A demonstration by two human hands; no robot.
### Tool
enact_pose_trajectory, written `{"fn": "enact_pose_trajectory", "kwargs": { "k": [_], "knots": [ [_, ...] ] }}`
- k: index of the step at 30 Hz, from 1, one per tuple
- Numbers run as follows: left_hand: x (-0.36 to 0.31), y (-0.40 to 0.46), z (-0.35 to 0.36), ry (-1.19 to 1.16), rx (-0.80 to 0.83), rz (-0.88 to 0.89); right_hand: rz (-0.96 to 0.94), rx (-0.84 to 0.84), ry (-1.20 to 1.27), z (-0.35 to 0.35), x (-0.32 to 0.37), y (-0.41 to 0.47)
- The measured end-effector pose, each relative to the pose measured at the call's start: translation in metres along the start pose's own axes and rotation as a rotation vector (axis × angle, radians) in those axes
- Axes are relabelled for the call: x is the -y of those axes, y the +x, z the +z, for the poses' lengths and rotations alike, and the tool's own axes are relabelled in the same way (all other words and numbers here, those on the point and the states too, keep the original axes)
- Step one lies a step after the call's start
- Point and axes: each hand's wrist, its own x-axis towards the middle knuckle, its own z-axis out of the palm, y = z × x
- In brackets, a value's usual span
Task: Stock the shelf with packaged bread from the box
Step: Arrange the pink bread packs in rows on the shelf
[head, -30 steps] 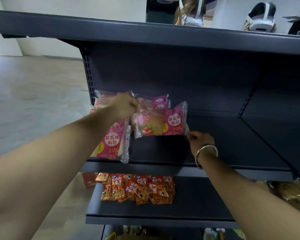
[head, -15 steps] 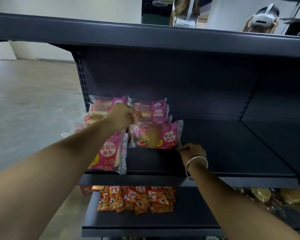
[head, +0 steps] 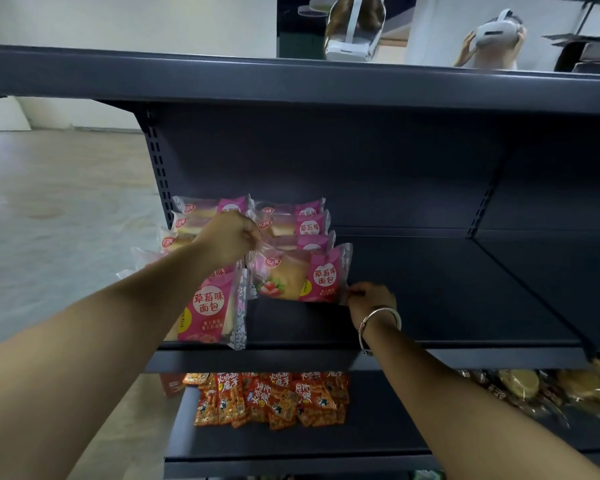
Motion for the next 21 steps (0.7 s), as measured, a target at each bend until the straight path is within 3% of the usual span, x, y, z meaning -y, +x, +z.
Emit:
{"fn": "enact_pose_trajectory", "kwargs": {
  "k": [9,21],
  "knots": [
    [0.001,-0.011,0.0,0.061,0.037,-0.011,0.006,0.002,0.028,0.0,-0.001,-0.004],
    [-0.005,-0.03,-0.005,-0.016,-0.099,-0.043,-0.017,0.048,-0.062,-0.014,-0.005,-0.034]
  ]
}}
